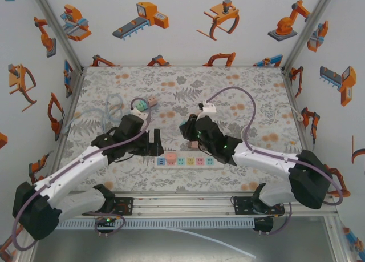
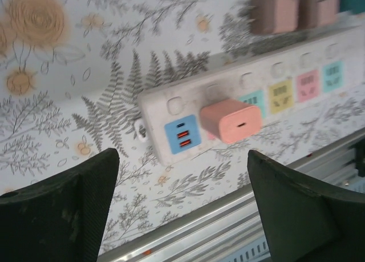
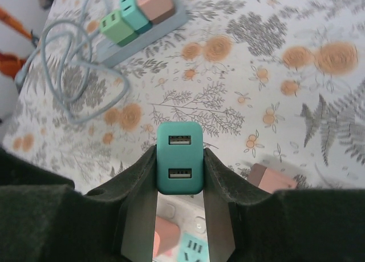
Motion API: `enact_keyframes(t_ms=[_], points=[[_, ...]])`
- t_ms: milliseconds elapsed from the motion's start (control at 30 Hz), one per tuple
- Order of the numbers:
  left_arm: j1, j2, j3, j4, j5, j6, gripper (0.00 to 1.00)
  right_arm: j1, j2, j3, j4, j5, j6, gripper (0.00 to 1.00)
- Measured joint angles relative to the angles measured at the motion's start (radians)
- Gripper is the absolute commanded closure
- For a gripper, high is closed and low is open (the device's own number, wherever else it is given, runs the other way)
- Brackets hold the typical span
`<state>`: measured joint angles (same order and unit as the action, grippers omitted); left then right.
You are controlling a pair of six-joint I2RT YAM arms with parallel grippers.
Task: Pull the plug off the socket
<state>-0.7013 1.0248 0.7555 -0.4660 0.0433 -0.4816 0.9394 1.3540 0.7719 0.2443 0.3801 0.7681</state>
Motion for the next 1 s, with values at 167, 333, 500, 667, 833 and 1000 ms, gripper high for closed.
enact_keyframes(t_ms=[167,333,500,667,833,1000], points=[[-0.005,-0.122,-0.004,0.067,0.035,0.047,0.03,0.000,0.101,0.027,-0.024,0.034,0.198,0.93],[-0.005,-0.158,-0.026,0.088,0.037,0.071,0.03,0.000,0.216,0.027,-0.007,0.027,0.328,0.93],[-0.005,-0.148,-0.040,0.085,0.035,0.074,0.03,0.000,0.311,0.030,0.040,0.000,0.397,0.90],[-0.005,-0.148,-0.044,0.084,0.030,0.077,0.03,0.000,0.370,0.050,0.061,-0.029,0.441,0.84],[-0.005,-0.148,-0.045,0.084,0.024,0.077,0.03,0.000,0.405,0.069,0.067,-0.066,0.472,0.76],[-0.005,-0.148,-0.046,0.084,0.023,0.077,0.03,0.000,0.409,0.073,0.051,-0.083,0.502,0.62]])
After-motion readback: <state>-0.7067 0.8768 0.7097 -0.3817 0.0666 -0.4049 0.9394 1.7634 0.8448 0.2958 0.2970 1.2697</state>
